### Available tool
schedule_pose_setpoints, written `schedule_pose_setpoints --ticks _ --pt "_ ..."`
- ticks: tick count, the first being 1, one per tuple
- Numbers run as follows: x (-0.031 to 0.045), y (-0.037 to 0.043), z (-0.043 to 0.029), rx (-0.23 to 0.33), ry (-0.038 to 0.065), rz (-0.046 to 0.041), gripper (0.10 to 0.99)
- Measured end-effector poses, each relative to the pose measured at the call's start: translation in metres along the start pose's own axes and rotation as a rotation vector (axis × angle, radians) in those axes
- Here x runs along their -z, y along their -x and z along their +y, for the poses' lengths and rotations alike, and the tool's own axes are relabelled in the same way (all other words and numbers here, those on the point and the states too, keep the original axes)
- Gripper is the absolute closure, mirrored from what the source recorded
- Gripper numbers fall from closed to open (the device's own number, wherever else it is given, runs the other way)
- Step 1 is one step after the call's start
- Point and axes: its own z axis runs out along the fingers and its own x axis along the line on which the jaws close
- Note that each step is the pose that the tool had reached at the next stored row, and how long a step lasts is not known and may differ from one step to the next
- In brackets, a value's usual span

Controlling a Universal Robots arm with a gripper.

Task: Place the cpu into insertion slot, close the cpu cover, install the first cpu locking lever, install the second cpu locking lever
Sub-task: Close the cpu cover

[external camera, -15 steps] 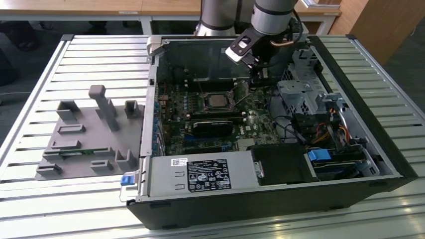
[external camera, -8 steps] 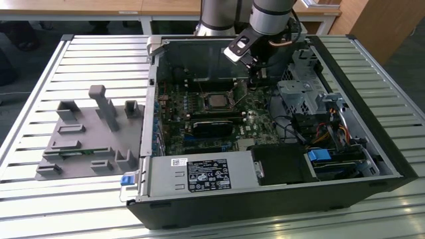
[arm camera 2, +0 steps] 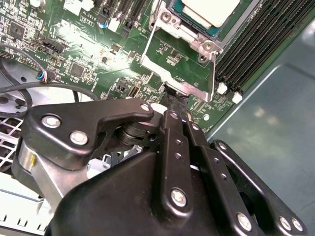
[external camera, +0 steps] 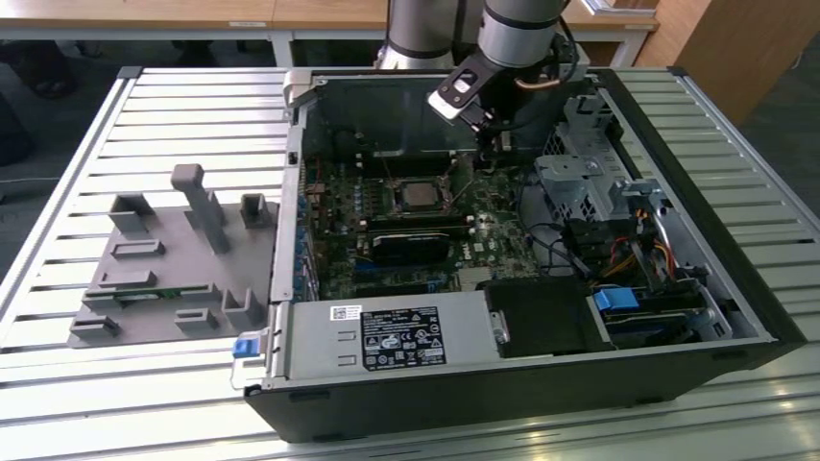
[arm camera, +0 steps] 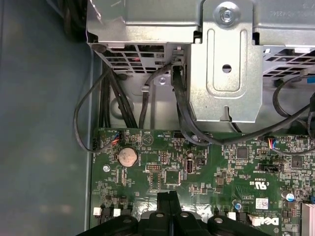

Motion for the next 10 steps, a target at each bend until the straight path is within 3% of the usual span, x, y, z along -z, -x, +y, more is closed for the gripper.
schedule_pose_setpoints --ticks 10 --pt "0.0001 -0.0001 -0.006 0.0 0.0 0.0 0.98"
